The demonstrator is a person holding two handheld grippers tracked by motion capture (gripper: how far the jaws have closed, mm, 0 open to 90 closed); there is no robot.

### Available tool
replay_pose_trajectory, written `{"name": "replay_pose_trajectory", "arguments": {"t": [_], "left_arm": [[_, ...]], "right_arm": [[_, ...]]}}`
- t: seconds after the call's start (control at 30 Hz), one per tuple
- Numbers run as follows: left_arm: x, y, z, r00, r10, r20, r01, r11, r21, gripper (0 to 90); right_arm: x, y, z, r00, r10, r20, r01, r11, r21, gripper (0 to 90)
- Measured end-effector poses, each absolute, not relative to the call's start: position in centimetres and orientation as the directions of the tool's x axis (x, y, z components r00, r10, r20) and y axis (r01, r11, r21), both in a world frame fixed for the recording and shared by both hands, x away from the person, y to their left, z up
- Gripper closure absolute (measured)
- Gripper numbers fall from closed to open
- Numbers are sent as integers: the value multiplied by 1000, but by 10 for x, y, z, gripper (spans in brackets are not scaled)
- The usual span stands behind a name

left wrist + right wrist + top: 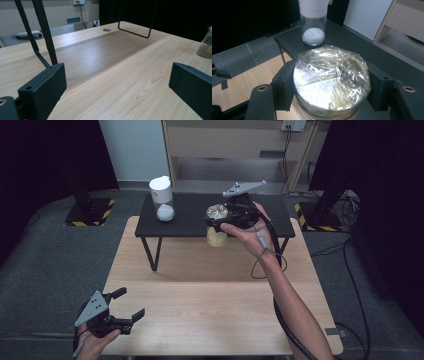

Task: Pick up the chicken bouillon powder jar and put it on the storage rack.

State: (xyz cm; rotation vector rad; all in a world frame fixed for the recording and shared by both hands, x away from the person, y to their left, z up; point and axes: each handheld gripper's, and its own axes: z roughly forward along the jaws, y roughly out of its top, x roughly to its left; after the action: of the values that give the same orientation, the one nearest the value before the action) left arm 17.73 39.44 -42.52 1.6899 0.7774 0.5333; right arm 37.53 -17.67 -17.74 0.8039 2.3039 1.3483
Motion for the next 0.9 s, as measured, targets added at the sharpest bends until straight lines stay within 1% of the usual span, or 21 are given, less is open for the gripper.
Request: {"name": "replay_pose_trajectory", "arguments": {"t": [0.4, 0.9], "left_arm": [[177, 395, -426, 678, 733, -55, 221, -132, 966, 5], [178, 395, -426, 678, 733, -57, 222, -130, 966, 5]], "right_arm": [[384, -168, -175, -735, 677, -16, 299, 346, 889, 353], [397, -155, -176, -672, 740, -38, 313, 330, 891, 353]]}}
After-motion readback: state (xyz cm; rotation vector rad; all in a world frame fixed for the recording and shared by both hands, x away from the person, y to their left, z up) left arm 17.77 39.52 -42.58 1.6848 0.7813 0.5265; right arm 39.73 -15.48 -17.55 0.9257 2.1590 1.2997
